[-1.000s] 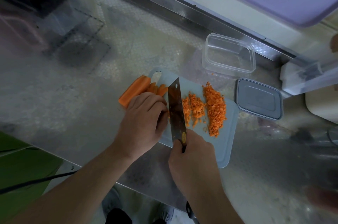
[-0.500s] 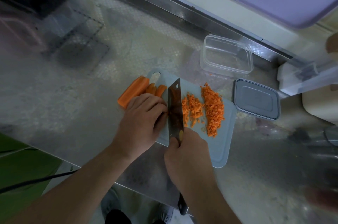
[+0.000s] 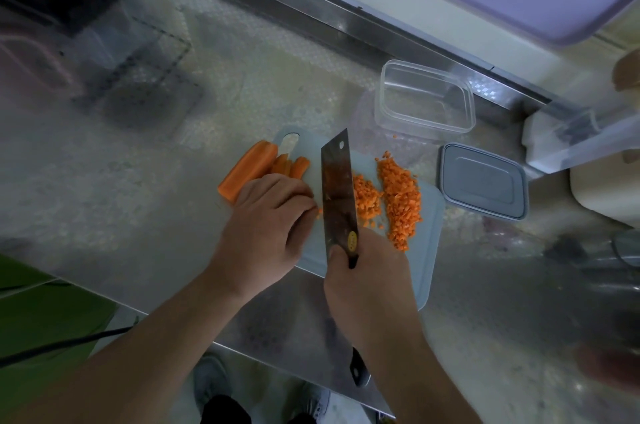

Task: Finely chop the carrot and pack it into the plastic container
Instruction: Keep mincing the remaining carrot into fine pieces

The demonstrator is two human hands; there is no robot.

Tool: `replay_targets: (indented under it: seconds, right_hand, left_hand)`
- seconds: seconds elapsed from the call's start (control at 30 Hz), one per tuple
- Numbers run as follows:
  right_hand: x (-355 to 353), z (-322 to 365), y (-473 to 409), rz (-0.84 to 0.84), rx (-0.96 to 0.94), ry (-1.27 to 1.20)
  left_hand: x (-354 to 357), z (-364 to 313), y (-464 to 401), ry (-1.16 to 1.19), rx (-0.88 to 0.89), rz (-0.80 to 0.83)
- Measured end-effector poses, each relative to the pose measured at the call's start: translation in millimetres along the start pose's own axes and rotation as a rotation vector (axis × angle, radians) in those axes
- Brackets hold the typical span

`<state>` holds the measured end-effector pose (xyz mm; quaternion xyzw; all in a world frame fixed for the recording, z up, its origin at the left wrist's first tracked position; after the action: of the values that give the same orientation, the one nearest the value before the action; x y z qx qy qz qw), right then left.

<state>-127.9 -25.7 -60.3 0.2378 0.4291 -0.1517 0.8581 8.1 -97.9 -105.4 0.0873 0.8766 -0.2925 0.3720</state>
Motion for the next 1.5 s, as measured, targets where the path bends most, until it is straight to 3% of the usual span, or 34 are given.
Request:
replay_targets:
  seconds: [0.33, 0.73, 1.0, 1.27, 1.5]
  right_hand:
    - [11, -11, 4, 0.048, 0.066, -0.039]
    - [0, -14, 2, 0.060, 0.077, -0.085]
    - [1, -34, 10, 0.116, 0.141, -0.025]
    - [-18, -24, -7, 0.023, 0.197, -0.002]
    - [-17, -6, -49, 0.000, 0.154, -0.226]
  left_hand:
    - [2, -1, -2, -0.052, -0.108, 0.041]
    - [6, 1, 0, -0.146, -0.068, 0.038]
    - [13, -2, -2, -0.218, -0.023, 0.157]
    - [14, -1, -5, -0.254, -0.062, 0.207]
    - [11, -1, -5, -0.197, -0.058, 0.143]
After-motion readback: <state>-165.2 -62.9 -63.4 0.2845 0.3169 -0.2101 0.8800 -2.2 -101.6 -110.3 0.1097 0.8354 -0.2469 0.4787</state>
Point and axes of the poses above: each hand's wrist, its own y-axis away from the middle knuckle, its own x-axis out of the palm, z = x × y, the point moved 6 cm from there along -y, towards the middle knuckle, and after that the axes turned 5 degrees about -z, right-handed, at the moved point
